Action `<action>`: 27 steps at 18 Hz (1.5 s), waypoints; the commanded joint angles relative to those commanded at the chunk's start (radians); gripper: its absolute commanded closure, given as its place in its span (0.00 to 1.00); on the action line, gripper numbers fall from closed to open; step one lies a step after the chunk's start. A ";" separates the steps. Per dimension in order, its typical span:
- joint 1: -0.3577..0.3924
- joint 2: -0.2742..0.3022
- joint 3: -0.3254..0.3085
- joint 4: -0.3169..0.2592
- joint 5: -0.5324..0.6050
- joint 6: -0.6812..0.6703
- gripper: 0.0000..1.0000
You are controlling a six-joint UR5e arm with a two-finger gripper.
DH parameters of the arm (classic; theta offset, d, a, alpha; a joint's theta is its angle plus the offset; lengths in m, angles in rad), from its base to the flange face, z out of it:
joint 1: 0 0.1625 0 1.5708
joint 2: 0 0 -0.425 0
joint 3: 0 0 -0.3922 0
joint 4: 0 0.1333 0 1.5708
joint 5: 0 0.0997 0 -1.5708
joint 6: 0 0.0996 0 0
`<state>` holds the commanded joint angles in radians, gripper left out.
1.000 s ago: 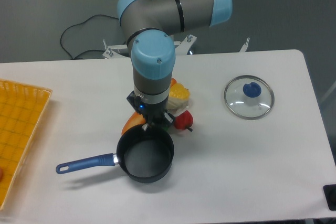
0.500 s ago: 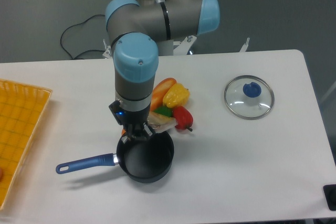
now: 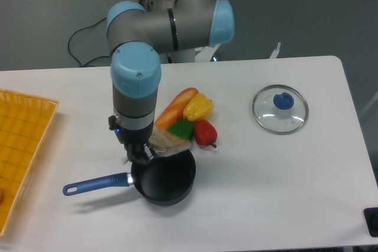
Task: Put the toast in the pot
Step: 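Carry the toast slice over the black saucepan, then lower the toast into the saucepan and open the gripper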
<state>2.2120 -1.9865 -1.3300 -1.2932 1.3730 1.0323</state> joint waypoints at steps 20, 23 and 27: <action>0.017 -0.049 0.057 0.025 -0.034 0.025 0.96; 0.018 -0.049 0.060 0.025 -0.034 0.025 0.96; 0.025 -0.049 0.060 0.025 -0.034 0.025 0.96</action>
<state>2.2365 -2.0356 -1.2701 -1.2686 1.3392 1.0569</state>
